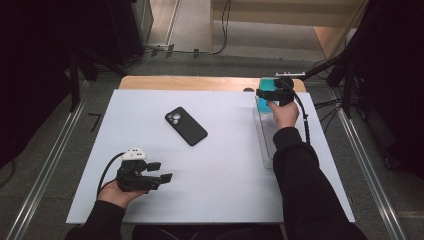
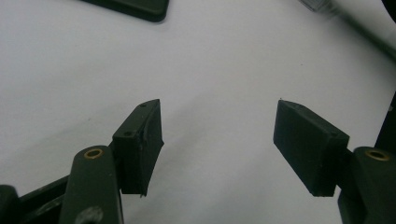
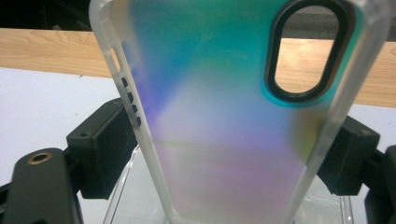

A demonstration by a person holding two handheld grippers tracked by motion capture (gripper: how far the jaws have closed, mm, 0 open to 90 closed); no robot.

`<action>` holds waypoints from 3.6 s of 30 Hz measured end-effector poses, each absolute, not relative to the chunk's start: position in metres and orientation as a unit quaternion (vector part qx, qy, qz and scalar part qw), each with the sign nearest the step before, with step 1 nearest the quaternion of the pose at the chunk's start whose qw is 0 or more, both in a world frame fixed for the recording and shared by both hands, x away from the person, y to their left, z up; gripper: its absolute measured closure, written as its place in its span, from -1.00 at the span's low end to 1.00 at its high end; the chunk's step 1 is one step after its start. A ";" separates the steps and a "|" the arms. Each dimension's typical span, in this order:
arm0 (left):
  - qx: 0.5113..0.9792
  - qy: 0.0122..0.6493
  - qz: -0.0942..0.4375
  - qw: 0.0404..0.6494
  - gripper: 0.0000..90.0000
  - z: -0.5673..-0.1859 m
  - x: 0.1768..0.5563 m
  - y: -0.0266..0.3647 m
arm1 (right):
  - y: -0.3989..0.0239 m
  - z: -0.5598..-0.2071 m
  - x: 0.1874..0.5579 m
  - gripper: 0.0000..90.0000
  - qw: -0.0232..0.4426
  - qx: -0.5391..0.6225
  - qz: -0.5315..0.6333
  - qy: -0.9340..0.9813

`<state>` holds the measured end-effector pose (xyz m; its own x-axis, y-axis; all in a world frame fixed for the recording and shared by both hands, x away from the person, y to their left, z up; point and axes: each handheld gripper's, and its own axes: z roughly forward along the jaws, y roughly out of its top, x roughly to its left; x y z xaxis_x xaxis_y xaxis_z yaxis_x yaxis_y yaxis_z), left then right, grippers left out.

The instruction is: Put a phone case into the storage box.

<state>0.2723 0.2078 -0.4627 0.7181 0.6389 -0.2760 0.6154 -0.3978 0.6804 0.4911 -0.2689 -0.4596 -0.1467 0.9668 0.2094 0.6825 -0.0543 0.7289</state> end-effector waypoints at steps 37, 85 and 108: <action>0.839 0.372 0.009 0.398 -0.26 -0.460 0.277 0.204 | -0.260 -0.415 0.428 -1.00 0.168 0.571 0.382 0.707; 0.840 0.352 -0.019 0.413 -0.26 -0.450 0.283 0.203 | -0.232 -0.432 0.279 -0.50 0.026 0.387 0.434 0.813; 0.838 0.351 -0.020 0.417 -0.26 -0.451 0.277 0.209 | -0.239 -0.469 0.255 -0.51 -0.002 0.384 0.406 0.829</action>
<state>0.2772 0.2094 -0.4507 0.7535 0.5715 -0.3251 0.6042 -0.4068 0.6851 0.2550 -0.2390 -0.4690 -0.7044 0.6357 0.3156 0.6393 0.3751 0.6713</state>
